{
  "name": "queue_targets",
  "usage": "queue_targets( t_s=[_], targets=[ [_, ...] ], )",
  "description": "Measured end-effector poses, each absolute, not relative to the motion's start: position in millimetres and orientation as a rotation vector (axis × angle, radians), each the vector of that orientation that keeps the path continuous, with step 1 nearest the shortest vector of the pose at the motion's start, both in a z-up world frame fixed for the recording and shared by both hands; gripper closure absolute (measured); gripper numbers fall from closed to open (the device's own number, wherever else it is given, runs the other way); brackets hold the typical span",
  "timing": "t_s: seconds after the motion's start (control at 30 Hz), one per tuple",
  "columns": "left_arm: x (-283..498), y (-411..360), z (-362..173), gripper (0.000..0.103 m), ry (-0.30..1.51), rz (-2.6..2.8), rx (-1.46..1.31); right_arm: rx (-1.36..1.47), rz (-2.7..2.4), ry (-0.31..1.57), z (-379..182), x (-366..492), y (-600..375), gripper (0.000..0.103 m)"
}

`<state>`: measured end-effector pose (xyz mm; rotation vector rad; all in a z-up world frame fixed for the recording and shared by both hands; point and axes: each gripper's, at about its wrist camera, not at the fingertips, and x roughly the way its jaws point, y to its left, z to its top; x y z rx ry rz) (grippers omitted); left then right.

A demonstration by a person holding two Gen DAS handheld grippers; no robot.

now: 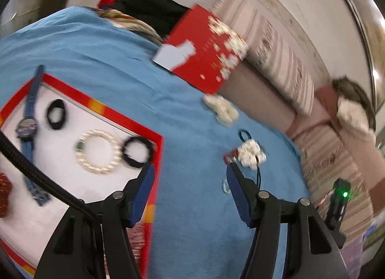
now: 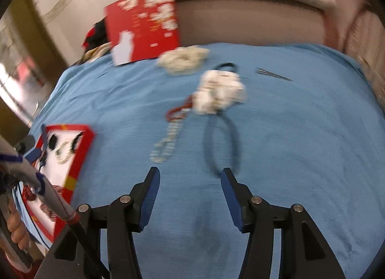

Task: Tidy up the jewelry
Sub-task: 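Move both tools back toward the white scrunchie with black cord, then grasp the black cord with right gripper while left grasps a bead strand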

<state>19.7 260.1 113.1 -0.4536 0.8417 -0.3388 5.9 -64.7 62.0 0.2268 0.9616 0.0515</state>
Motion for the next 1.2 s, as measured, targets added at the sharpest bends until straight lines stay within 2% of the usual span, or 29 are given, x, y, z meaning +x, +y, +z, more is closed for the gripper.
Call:
queue_targets(
  t_s=[0.37, 0.67, 1.1, 1.13, 1.2],
  targets=[
    [29, 186, 77, 0.042, 0.950, -0.352, -0.324, 0.330, 0.041, 0.923, 30, 12, -139, 0.044],
    [48, 153, 60, 0.042, 0.986, -0.368, -0.332, 0.379, 0.125, 0.850, 32, 61, -139, 0.040],
    [74, 101, 26, 0.042, 1.042, -0.390, -0.226, 0.351, 0.185, 0.920, 4, 84, -119, 0.040],
    [74, 96, 24, 0.042, 1.037, -0.385, -0.205, 0.351, 0.184, 0.928, 2, 84, -119, 0.041],
    [73, 86, 24, 0.043, 1.018, -0.375, -0.157, 0.353, 0.183, 0.940, 0, 84, -118, 0.054]
  ],
)
